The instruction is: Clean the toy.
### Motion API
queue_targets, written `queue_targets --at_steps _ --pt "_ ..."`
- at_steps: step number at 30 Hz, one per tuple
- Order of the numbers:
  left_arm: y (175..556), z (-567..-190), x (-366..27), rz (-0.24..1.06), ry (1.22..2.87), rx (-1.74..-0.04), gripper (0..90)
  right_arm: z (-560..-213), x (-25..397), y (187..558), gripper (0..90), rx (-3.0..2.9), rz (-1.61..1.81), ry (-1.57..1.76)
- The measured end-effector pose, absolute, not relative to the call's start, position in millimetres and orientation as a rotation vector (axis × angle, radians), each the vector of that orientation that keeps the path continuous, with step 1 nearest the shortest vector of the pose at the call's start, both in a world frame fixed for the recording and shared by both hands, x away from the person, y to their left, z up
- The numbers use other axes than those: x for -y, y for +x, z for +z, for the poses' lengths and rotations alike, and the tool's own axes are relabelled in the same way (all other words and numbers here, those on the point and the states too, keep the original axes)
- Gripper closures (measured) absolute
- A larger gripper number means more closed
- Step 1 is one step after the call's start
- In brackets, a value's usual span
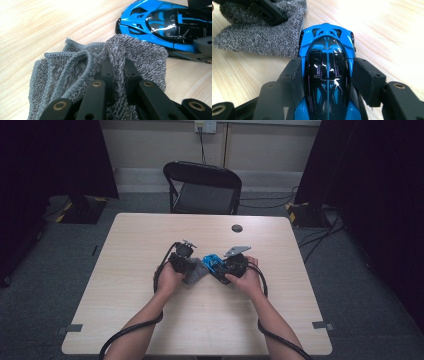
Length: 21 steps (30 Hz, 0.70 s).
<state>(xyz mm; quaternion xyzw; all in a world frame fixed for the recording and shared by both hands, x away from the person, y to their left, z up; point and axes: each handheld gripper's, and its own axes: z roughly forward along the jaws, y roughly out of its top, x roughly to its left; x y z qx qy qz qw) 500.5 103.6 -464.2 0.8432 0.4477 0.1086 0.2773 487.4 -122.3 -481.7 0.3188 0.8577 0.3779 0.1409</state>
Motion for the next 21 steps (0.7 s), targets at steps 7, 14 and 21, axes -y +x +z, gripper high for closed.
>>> queue_targets --at_steps 7,14,21 --pt "508 -464 -114 0.288 2.241 -1.253 81.9 -482 122 488 42.3 -2.478 1.093 0.919" --pt "513 -463 -118 0.298 2.234 -1.273 81.9 -482 122 488 42.2 -2.479 1.092 0.918" --pt "518 -461 -123 0.304 2.228 -1.287 81.9 -482 123 487 42.3 -2.473 1.103 0.921"
